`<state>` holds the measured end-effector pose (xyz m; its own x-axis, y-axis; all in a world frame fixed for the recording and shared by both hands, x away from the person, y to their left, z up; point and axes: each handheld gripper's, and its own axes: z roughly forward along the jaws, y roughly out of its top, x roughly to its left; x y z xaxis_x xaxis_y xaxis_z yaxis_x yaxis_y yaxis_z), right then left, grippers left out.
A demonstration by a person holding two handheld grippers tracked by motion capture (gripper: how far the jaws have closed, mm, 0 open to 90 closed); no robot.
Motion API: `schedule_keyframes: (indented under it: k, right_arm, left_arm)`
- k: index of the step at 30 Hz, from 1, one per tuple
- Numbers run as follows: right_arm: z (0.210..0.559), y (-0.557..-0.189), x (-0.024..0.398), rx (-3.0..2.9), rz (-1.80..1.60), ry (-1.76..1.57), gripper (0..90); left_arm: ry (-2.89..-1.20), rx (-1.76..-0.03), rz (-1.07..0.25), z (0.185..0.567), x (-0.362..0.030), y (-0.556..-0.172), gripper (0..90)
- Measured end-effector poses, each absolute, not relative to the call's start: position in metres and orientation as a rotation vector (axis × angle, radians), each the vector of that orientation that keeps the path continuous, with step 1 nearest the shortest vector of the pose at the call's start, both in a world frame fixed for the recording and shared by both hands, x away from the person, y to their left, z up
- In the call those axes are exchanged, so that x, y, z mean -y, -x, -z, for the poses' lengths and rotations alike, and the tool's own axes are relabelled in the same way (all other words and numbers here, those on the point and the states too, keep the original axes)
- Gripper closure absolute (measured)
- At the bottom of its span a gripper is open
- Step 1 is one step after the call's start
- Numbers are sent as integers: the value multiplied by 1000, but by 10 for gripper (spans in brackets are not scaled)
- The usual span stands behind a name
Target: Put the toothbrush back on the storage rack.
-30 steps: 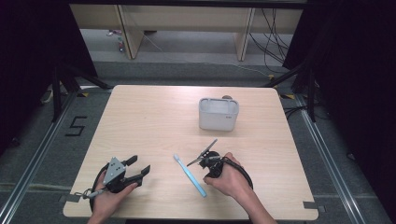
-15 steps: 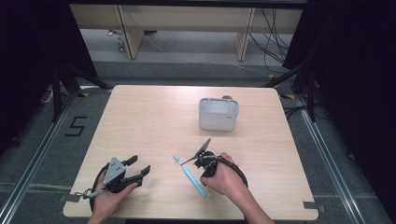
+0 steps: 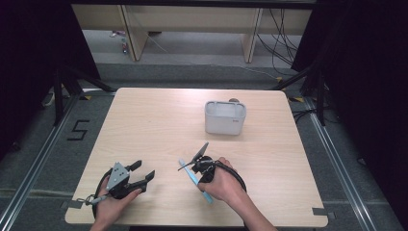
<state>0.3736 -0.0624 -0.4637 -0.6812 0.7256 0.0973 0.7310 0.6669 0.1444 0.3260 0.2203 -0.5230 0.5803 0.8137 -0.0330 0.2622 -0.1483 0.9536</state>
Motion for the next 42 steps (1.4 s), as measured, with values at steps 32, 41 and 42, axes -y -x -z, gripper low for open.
schedule_keyframes:
  k: [32,41,42]
  right_arm:
    - [476,-373,47,2835,98,1214,751]
    - [477,-376,50,2857,98,1196,788]
    - [477,-376,50,2849,101,1205,789]
  left_arm:
    - [-1703,-901,-617,523,-221,-325,336]
    - [-1710,-907,-618,522,-221,-325,335]
    - [-1709,-906,-618,522,-221,-325,335]
